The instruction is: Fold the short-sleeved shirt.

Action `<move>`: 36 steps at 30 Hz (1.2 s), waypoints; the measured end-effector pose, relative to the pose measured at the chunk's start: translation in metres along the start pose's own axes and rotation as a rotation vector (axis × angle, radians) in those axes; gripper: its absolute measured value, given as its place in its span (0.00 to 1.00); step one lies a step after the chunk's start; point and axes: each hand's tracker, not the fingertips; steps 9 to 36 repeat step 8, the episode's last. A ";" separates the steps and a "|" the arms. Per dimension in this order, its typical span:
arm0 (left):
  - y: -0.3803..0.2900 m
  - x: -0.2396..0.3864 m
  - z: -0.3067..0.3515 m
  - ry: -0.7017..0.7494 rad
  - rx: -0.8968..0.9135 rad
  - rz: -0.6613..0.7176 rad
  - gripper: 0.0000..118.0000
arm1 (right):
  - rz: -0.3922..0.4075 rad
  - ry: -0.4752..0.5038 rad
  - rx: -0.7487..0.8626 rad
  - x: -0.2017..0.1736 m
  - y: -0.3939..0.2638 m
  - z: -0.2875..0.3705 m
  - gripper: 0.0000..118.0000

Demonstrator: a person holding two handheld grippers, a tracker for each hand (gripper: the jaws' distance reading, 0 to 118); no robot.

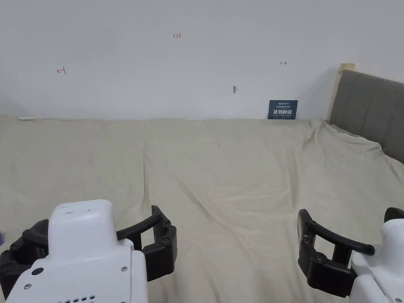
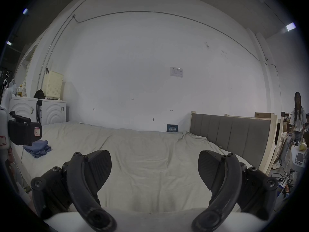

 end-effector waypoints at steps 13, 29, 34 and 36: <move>-0.001 0.002 0.002 -0.008 -0.004 -0.034 1.00 | 0.002 0.003 -0.002 0.000 0.000 -0.001 0.91; -0.001 0.002 0.002 -0.008 -0.004 -0.034 1.00 | 0.002 0.003 -0.002 0.000 0.000 -0.001 0.91; -0.001 0.002 0.002 -0.008 -0.004 -0.034 1.00 | 0.002 0.003 -0.002 0.000 0.000 -0.001 0.91; -0.001 0.002 0.002 -0.008 -0.004 -0.034 1.00 | 0.002 0.003 -0.002 0.000 0.000 -0.001 0.91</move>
